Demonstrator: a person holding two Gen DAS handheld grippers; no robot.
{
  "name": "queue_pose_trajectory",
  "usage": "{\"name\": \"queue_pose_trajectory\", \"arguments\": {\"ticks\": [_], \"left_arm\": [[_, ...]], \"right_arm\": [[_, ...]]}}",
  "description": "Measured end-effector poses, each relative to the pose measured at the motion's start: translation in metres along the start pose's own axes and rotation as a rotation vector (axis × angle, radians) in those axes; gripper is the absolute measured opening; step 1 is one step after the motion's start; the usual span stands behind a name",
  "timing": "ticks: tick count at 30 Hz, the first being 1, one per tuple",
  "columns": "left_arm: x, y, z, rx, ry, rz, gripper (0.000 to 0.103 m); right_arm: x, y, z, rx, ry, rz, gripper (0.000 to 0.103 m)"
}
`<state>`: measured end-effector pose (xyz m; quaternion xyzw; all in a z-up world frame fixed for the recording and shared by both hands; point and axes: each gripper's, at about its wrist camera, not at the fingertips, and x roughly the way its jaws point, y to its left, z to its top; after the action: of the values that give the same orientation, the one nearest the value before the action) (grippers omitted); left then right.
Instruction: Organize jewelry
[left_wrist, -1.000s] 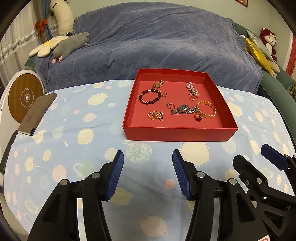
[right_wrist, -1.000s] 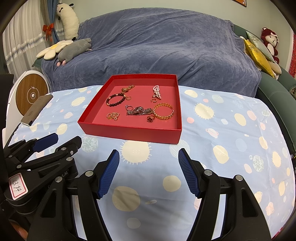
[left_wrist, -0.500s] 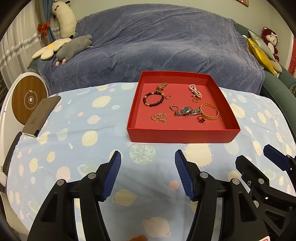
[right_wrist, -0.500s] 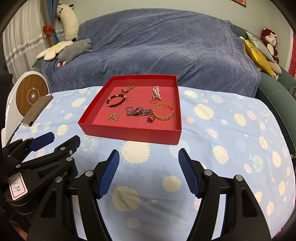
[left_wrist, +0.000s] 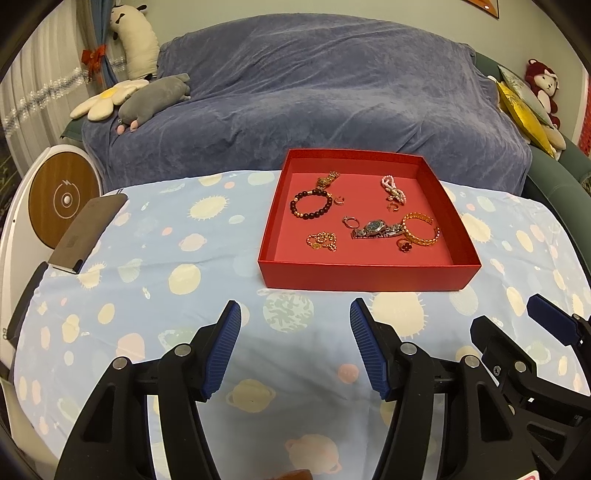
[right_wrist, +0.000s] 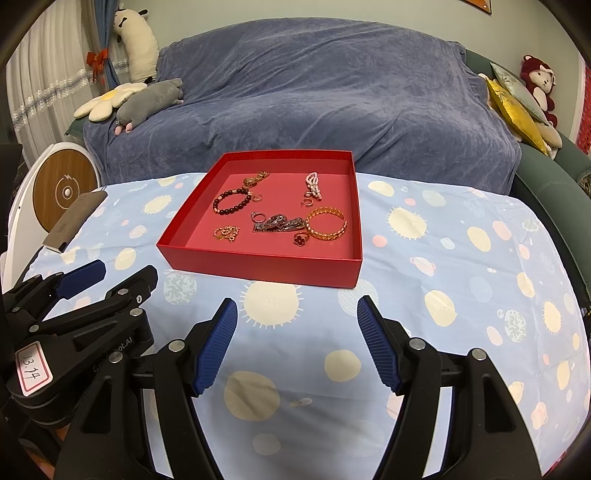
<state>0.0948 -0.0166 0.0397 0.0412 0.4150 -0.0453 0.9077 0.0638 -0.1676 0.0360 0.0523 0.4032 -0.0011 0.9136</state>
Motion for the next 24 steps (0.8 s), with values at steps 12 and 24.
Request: {"name": "queue_pose_trajectory", "arguments": {"ticks": [12, 24], "left_arm": [[0.0024, 0.0019, 0.0008, -0.015, -0.001, 0.020, 0.075], [0.0052, -0.0013, -0.0013, -0.003, 0.015, 0.017, 0.075]], "right_arm": [[0.0003, -0.0034, 0.0021, 0.008, -0.001, 0.003, 0.066], [0.0018, -0.0050, 0.0000, 0.013, 0.001, -0.002, 0.066]]}}
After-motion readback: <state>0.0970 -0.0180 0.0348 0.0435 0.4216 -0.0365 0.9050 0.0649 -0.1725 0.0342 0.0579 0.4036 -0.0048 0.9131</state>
